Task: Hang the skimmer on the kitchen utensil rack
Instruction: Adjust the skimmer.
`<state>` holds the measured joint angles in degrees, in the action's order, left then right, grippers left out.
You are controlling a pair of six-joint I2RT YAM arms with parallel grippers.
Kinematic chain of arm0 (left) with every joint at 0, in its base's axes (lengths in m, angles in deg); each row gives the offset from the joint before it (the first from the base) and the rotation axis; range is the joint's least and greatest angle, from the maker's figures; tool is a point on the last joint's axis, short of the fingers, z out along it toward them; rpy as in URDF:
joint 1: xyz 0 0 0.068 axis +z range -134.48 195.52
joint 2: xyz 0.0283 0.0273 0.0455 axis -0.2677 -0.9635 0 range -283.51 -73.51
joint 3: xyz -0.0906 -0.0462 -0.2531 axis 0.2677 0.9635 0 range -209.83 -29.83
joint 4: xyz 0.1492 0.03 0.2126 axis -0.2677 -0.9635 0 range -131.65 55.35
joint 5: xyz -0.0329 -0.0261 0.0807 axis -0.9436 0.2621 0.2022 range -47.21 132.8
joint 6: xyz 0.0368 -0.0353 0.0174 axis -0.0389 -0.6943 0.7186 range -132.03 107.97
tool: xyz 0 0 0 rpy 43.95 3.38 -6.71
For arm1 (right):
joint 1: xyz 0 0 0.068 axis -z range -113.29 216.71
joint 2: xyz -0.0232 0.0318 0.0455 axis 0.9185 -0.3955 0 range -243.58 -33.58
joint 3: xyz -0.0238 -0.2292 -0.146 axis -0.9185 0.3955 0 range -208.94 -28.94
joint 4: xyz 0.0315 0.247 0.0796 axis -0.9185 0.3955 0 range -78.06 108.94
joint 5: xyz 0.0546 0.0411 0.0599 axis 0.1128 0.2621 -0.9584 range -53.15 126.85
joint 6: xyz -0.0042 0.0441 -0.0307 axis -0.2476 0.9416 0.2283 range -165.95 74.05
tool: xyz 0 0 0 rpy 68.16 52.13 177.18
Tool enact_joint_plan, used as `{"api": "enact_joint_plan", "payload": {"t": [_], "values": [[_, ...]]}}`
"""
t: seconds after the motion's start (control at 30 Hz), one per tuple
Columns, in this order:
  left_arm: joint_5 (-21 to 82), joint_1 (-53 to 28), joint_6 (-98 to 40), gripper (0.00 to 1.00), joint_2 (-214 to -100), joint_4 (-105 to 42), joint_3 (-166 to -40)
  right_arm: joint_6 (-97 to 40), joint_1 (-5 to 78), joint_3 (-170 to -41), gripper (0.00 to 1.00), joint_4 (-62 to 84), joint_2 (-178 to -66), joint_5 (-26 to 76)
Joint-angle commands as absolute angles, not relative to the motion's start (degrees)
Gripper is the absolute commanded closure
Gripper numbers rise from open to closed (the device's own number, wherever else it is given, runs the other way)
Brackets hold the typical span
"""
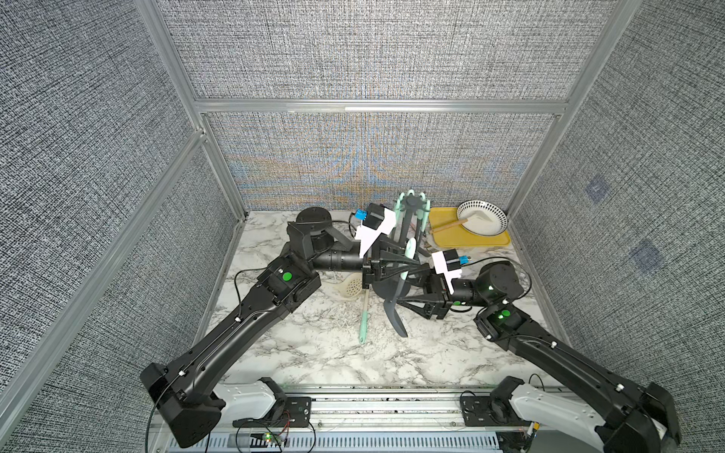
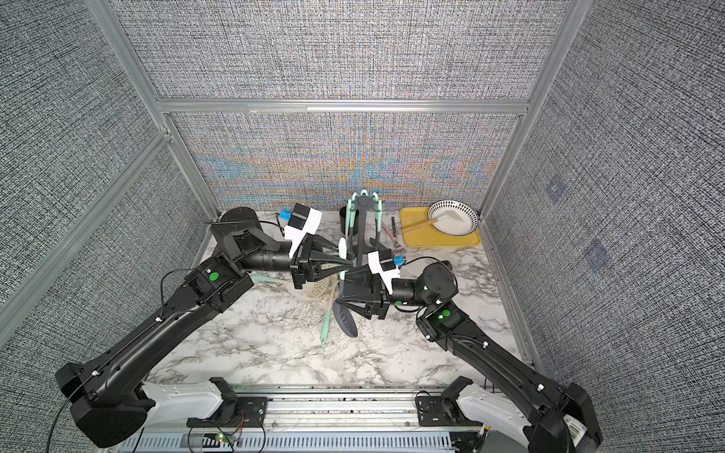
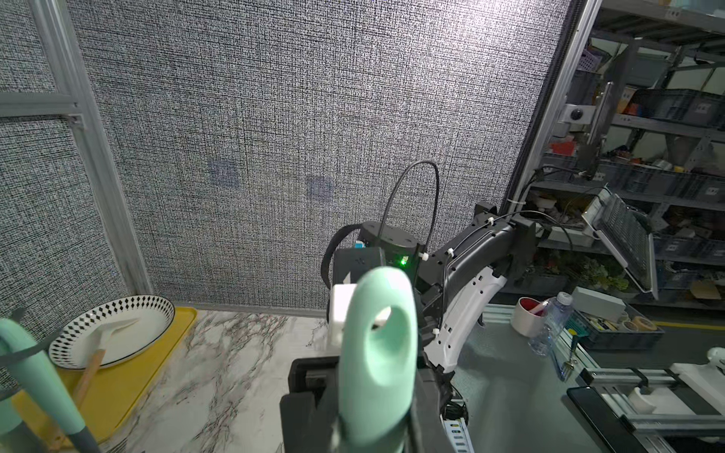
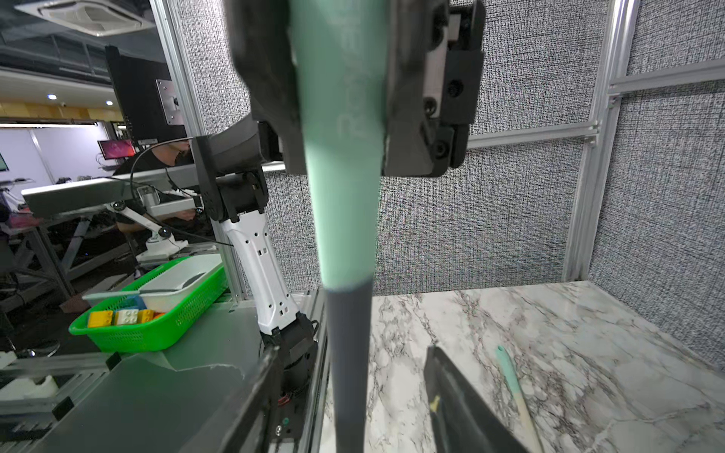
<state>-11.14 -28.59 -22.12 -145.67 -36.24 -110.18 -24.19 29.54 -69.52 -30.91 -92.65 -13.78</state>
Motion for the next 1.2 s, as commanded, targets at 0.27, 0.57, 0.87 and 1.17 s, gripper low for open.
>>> {"api": "enact_joint_plan", "payload": {"t": [0.27,0.57,0.87,1.17], "values": [[-13.19,-28.69,-24.42,0.98,-144.71,-29.82,-109.45,-5.24,26.64,-67.09,0.56,-61.14,-97.65,-4.64],[-13.19,-28.68,-24.58,0.98,-144.71,-29.26,-109.28,-2.85,25.75,-67.34,0.65,-64.73,-98.42,-4.80],[-13.28,-28.75,-24.84,0.98,-144.97,-28.86,-109.11,-1.01,24.21,-68.43,0.71,-66.99,-100.37,-4.50],[-13.19,-28.86,-24.77,0.98,-144.99,-28.50,-108.69,-1.48,23.84,-68.88,0.74,-66.63,-100.55,-4.18]]}}
